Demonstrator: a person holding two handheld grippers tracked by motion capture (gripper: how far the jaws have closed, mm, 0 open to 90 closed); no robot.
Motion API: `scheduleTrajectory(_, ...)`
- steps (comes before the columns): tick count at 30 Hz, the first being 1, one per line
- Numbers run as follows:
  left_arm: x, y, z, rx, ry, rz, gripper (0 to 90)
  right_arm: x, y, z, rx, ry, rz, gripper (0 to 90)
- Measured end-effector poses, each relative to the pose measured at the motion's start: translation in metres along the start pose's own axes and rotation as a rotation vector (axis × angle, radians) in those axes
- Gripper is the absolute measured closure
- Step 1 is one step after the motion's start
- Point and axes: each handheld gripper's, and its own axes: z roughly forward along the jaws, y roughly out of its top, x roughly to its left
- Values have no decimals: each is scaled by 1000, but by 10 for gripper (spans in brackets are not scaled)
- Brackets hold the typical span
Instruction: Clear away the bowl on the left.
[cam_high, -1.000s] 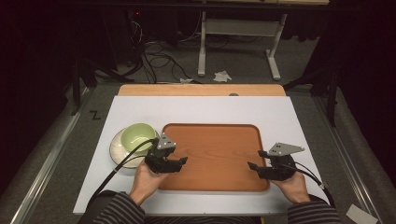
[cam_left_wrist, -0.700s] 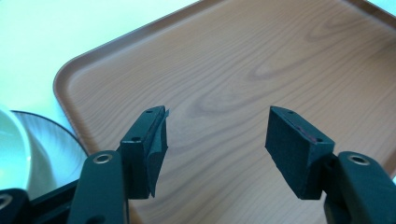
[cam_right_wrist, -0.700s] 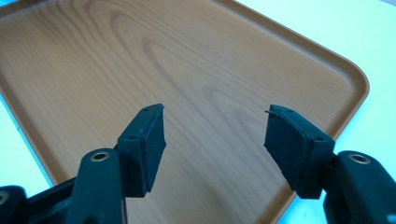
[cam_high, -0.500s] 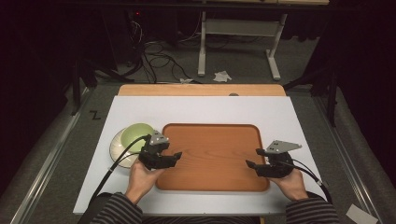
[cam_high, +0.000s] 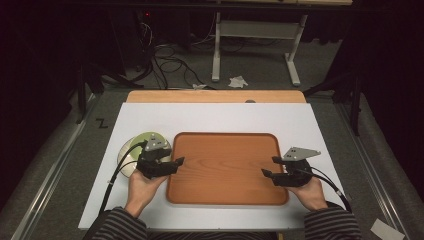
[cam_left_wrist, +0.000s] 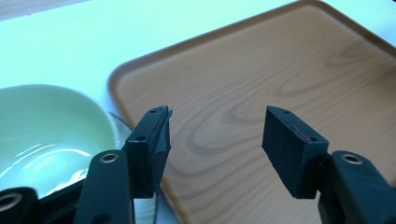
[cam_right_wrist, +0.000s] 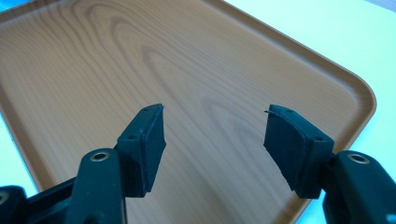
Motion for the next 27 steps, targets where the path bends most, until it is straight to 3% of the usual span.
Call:
scheduleTrajectory(11,17,1,-11,-11,85,-23,407,-1,4,5,2,14,-4,399)
scheduleTrajectory(18,31,0,-16,-15,114,-70,389,-1,5,7,-8,18,-5,400)
scheduleTrajectory(24,39,-1,-18,-14,165,-75,367,-1,6,7,-2,19,-8,400)
scheduleTrajectory(27,44,-1,-20,-10,180,-97,356,-1,6,8,-2,19,-8,400)
